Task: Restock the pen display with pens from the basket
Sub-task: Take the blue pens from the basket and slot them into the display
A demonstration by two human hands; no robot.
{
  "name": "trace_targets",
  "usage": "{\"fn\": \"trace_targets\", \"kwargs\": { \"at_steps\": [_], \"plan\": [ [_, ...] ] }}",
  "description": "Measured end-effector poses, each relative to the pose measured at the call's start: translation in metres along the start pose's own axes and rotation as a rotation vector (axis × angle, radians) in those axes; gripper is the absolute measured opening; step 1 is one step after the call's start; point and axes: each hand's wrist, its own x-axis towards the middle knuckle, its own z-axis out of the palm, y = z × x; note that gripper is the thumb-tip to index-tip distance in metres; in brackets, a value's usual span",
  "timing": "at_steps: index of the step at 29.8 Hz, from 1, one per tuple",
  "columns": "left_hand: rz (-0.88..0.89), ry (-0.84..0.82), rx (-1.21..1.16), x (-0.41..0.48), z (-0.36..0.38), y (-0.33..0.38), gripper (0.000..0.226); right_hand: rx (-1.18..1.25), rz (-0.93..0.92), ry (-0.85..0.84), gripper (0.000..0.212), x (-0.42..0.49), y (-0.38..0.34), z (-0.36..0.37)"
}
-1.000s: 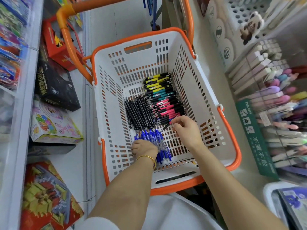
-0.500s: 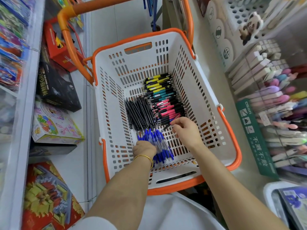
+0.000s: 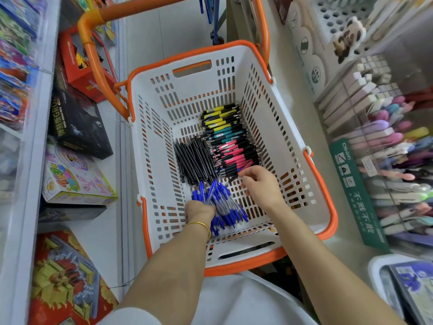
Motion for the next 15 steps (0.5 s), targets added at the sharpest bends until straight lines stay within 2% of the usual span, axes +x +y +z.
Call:
{"fn": "trace_targets", "kwargs": {
  "at_steps": [5, 8, 10, 12, 14, 15],
  "plan": [
    [0.019, -0.022, 0.001, -0.007, -0.010, 0.007, 0.018, -0.017, 0.004, -0.010, 0.020, -0.001, -0.001, 0.000],
    [0.011, -0.091, -0.009, -0.014, -0.017, 0.016, 0.019, -0.038, 0.015, -0.023, 0.020, -0.001, -0.001, 0.000],
    [0.003, -0.197, -0.075, -0.020, -0.022, 0.026, 0.019, -0.032, 0.023, -0.025, 0.019, -0.003, -0.003, 0.000],
    [0.020, -0.310, -0.225, -0.032, -0.028, 0.037, 0.029, -0.014, 0.033, -0.027, 0.019, -0.003, -0.002, 0.000],
    [0.037, -0.411, -0.384, -0.046, -0.037, 0.047, 0.055, 0.030, 0.047, -0.034, 0.018, -0.005, -0.004, -0.001],
    [0.077, -0.449, -0.470, -0.054, -0.042, 0.053, 0.055, 0.074, 0.063, -0.037, 0.016, -0.007, -0.005, -0.001]
  ]
}}
